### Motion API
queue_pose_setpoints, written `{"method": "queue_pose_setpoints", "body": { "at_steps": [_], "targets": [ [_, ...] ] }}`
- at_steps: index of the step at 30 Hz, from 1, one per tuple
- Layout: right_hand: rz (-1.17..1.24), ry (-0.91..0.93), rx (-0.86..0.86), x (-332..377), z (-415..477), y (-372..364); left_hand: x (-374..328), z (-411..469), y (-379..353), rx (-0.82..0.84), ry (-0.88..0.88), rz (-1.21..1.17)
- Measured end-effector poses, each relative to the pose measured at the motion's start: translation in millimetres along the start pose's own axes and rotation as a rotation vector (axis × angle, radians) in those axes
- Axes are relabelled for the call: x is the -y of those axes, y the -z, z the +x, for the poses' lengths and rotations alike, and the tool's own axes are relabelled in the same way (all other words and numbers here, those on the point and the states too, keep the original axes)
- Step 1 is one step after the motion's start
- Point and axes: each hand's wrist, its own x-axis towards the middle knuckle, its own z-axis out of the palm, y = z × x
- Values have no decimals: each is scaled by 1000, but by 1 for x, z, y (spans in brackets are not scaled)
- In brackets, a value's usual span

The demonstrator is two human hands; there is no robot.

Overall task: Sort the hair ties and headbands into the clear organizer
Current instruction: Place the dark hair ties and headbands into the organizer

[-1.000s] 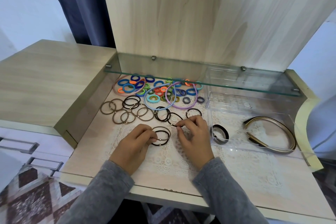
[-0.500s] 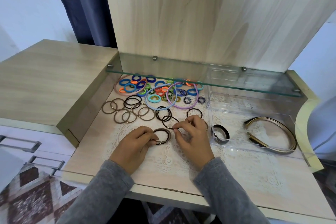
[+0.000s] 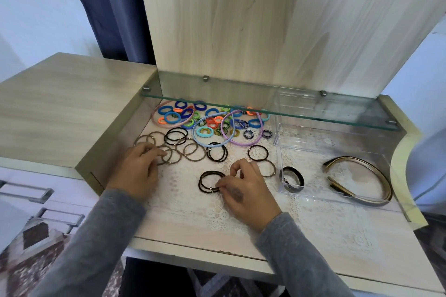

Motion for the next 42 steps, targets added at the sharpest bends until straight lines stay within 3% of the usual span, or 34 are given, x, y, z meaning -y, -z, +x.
{"method": "queue_pose_setpoints", "body": {
  "at_steps": [4,10,19,26,29,35,42],
  "targets": [
    [-36,-114,-61,-2,4,2,9,6,1,70,-57,1],
    [-386,-323,-205,-14,24,4,4,9,9,121,-60,-38],
    [-714,-404,-172,-17,43,3,-9,8,12,131,-36,-89],
    [-687,-438,-136,-20,42,-1,-12,6,8,27,-82,-87],
    [-666,-412,-178,-21,42,-2,-34,1,7,-17,-203,-87],
    [-661,-392,-201,-24,41,-4,-72,-15,-5,33,-365,-90],
    [-459,-382,-288,-18,31,-2,-79,-18,-14,111,-383,-47]
  ]
}}
